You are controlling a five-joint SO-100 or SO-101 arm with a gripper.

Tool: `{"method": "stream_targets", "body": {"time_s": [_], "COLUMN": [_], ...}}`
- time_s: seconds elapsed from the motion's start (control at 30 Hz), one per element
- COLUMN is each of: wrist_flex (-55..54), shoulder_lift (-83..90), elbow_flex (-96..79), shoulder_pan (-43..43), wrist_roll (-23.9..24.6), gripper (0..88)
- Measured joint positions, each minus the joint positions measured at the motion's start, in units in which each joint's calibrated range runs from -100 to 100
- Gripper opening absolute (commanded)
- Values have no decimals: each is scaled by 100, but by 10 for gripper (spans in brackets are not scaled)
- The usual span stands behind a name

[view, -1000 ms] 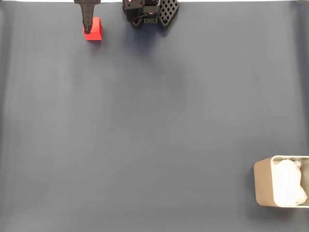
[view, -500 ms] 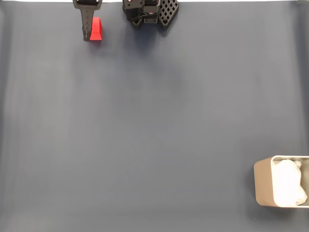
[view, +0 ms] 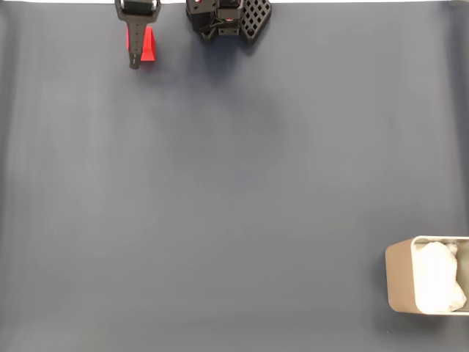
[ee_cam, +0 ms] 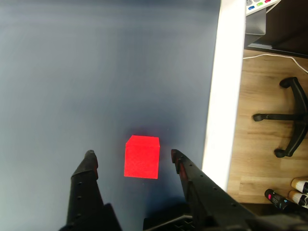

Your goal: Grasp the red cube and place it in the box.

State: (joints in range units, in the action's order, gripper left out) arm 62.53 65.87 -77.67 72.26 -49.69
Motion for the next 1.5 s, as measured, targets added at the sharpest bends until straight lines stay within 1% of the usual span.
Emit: {"method": "stream_targets", "body": {"time_s": [0.6, 0.87, 1.17, 1.5], "wrist_flex": [-183, -183, -231, -270], "shoulder_lift": [564, 816, 842, 842], "elbow_flex": [-814, -1085, -1293, -1320], "shoulder_pan": [-15, -15, -30, -126], "wrist_roll": [0, -78, -176, -181], "gripper": [363, 363, 363, 361]}}
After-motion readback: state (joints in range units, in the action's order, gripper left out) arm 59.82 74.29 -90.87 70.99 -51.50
